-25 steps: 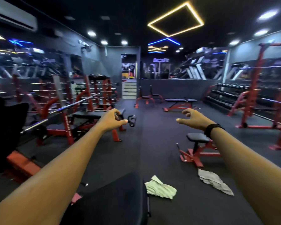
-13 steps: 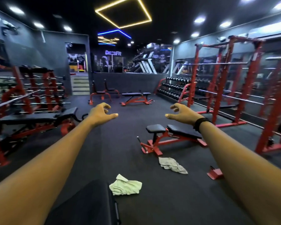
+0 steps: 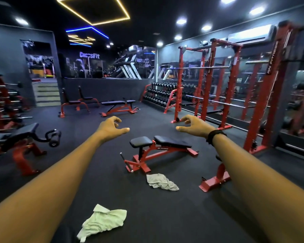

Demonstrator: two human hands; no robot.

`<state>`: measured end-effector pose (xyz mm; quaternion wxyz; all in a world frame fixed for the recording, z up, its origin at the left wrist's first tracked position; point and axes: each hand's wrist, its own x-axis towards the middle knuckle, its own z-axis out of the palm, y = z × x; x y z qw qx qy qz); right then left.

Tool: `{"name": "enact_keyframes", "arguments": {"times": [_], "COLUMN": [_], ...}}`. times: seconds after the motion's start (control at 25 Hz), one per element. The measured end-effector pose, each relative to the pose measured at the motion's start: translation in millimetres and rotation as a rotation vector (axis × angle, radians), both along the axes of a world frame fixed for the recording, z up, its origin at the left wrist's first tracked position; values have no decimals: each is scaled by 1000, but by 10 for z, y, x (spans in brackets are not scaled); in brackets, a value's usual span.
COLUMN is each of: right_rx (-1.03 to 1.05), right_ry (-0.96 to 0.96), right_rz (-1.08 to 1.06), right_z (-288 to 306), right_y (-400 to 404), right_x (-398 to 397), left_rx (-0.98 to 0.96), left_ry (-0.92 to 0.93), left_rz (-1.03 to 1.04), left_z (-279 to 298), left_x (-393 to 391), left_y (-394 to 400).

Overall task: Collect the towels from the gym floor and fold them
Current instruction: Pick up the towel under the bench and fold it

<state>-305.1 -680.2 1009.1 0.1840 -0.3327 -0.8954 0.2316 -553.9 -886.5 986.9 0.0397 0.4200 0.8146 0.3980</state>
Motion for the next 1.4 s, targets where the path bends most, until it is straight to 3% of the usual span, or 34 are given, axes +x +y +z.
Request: {"name": "enact_keyframes", "arguments": {"times": [0.36, 0.6, 0.92, 1.24, 1.4], "right_rx": [9, -36, -59, -62, -91], "right_ry": [47, 50, 15, 28, 47], "right_rz": [-32, -33, -43, -107, -135], "right_z": [332, 143, -303, -159, -383], "right_y": [2151, 3332, 4980, 6774, 7627], "right_x": [-84, -467, -1558, -2730, -3257], "left_rx": [6, -40, -61, -75, -95], "left_ry": [0, -22, -81, -99, -115], "left_rz": [-40, -36, -59, -143, -159], "left_z": [211, 27, -422, -223, -450], "left_x": [-203, -599, -1714, -2916, -3382], "left_y": [2247, 3319, 5090, 7169, 7983]}}
